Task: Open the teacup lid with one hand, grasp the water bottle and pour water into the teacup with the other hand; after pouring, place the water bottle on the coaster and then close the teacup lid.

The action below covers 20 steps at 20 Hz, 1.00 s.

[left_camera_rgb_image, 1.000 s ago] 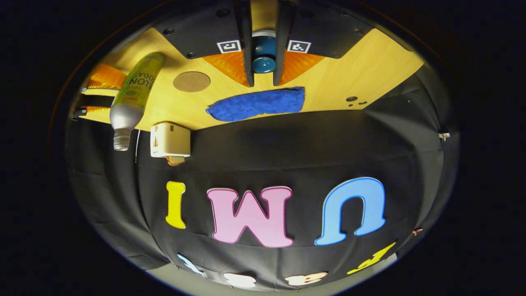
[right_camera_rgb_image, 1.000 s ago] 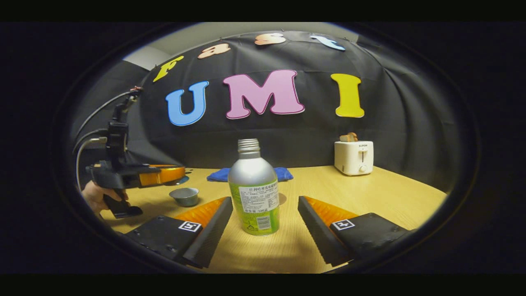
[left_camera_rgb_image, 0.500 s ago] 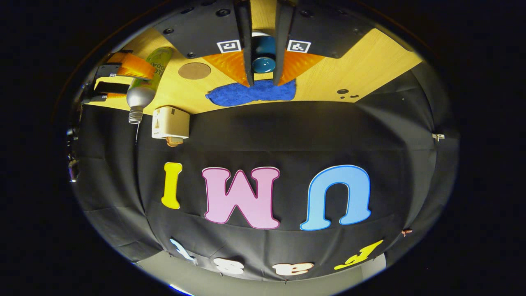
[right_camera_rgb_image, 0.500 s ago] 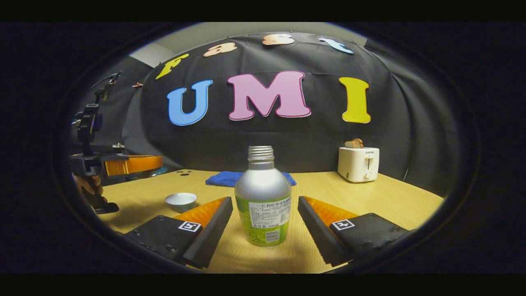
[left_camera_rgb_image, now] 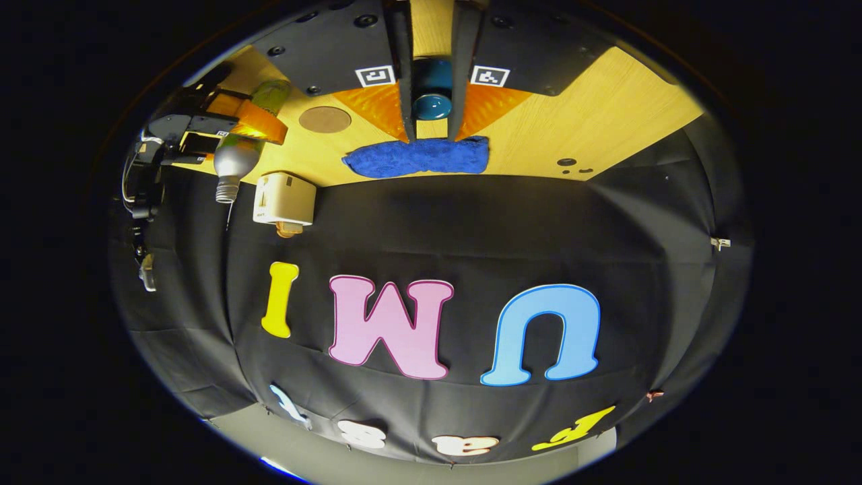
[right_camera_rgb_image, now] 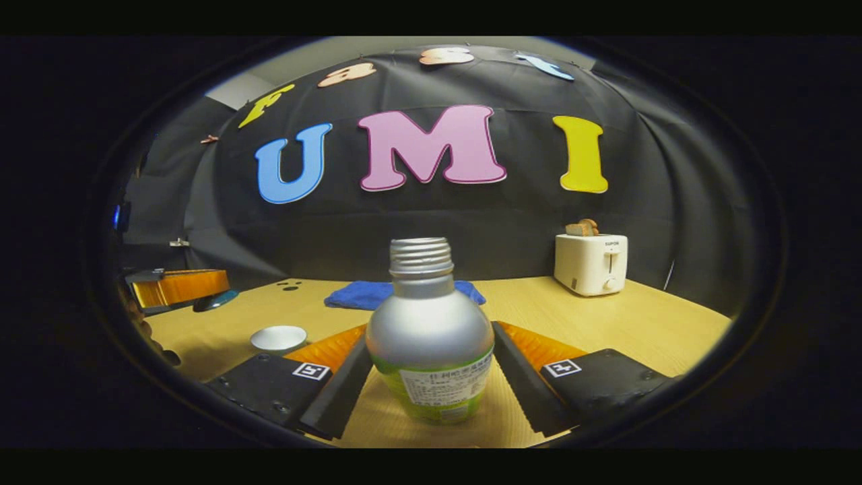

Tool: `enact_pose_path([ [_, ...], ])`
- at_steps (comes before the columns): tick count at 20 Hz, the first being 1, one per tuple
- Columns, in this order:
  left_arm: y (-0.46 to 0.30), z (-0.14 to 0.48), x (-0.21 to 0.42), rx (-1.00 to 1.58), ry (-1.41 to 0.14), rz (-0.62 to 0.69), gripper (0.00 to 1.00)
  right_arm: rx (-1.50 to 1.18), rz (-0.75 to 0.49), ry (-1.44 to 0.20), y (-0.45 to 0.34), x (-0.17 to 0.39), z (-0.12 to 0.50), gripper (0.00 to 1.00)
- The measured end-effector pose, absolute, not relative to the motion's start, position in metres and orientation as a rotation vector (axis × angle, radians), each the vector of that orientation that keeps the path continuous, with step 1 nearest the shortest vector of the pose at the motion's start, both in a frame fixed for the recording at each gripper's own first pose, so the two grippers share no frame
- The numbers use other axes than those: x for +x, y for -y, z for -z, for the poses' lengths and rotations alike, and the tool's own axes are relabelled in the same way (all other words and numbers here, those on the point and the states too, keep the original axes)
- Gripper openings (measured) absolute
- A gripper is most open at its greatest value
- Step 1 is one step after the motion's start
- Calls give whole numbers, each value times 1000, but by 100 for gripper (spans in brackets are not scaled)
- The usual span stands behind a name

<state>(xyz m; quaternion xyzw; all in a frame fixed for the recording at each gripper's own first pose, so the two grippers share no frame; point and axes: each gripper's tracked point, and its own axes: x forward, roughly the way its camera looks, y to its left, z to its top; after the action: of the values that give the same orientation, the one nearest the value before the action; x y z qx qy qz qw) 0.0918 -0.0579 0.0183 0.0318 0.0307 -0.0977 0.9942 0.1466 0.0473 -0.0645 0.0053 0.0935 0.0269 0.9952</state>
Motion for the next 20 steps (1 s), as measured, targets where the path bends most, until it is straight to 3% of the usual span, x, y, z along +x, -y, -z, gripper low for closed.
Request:
enact_pose_path([
  [3, 55, -17, 90, 60, -64, 197, 27, 8, -39, -175, -45, 152, 62, 95],
  [5, 53, -16, 88, 51, -67, 199, 27, -2, -25, -177, -43, 153, 62, 86],
  [12, 40, -4, 84, 17, -100, 189, 27, -68, -64, -201, -51, 154, 62, 81],
  [16, 26, 1, 85, 15, -102, 164, 27, -265, -51, -147, -42, 162, 36, 84],
  [20, 16, 6, 83, 5, -104, 152, 27, -468, -76, -107, -49, 173, 22, 81],
])
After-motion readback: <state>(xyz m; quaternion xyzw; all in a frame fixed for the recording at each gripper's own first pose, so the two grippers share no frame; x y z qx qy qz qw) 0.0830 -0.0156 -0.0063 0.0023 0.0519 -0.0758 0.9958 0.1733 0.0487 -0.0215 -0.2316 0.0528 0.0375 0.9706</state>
